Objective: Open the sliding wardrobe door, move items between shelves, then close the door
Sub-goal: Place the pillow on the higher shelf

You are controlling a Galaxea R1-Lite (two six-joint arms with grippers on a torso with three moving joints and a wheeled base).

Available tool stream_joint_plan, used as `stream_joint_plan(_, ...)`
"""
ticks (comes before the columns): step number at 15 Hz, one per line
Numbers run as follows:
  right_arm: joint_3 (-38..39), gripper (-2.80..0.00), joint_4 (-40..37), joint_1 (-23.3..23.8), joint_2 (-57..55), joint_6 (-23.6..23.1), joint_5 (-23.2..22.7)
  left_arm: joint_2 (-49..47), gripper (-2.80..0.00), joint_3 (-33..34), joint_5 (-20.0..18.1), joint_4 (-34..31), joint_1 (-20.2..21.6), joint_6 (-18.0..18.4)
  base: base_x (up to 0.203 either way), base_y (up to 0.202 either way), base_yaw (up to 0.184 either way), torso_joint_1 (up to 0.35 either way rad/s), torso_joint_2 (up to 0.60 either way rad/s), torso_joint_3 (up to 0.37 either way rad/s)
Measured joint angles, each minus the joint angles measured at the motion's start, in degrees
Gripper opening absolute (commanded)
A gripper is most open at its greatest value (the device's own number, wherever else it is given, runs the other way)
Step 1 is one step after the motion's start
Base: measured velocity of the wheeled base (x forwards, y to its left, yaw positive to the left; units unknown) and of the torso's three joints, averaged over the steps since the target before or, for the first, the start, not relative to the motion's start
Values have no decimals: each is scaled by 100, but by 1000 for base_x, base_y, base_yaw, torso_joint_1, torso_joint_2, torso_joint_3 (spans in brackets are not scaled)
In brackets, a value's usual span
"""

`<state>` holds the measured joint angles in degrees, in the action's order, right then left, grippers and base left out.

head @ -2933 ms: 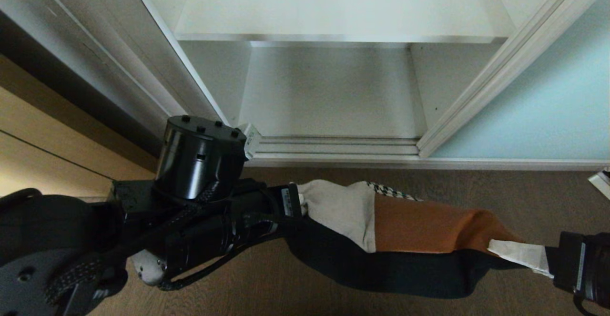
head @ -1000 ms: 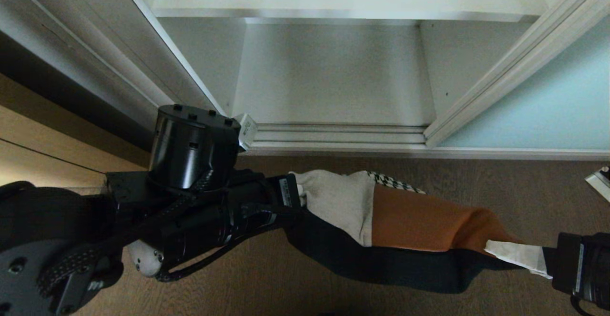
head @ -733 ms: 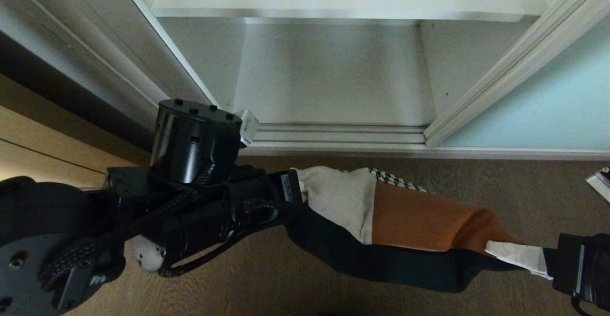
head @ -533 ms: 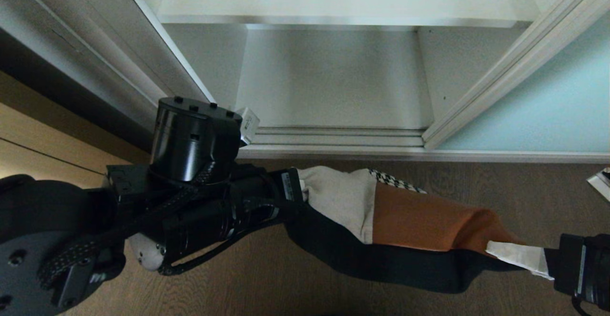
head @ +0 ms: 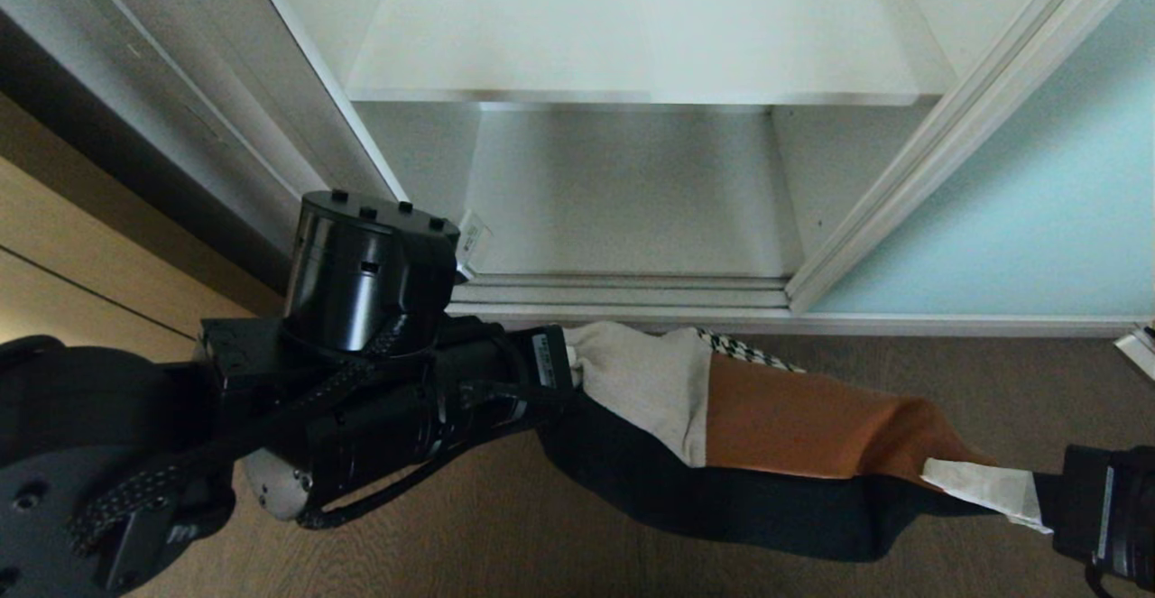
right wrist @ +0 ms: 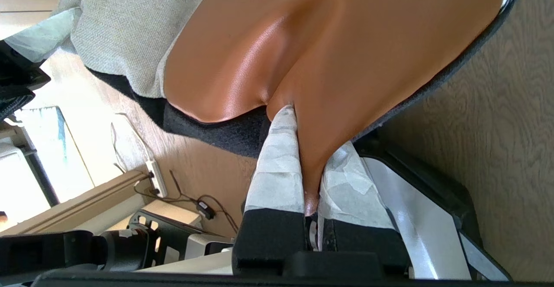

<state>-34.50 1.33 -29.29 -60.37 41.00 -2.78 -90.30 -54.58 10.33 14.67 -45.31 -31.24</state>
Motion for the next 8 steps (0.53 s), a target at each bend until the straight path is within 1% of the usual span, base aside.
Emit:
stream_joint_plan(3,-26,-280,1,-40,-18,-8,3,-2,-280,-16,98,5,-5,30,0,0,0,2,4,203)
stream_joint_plan(8,-30,-280,1,-66,-66,-16,6,-13,-280,-33,102,21,-5,33,0,0,0,1,3,206)
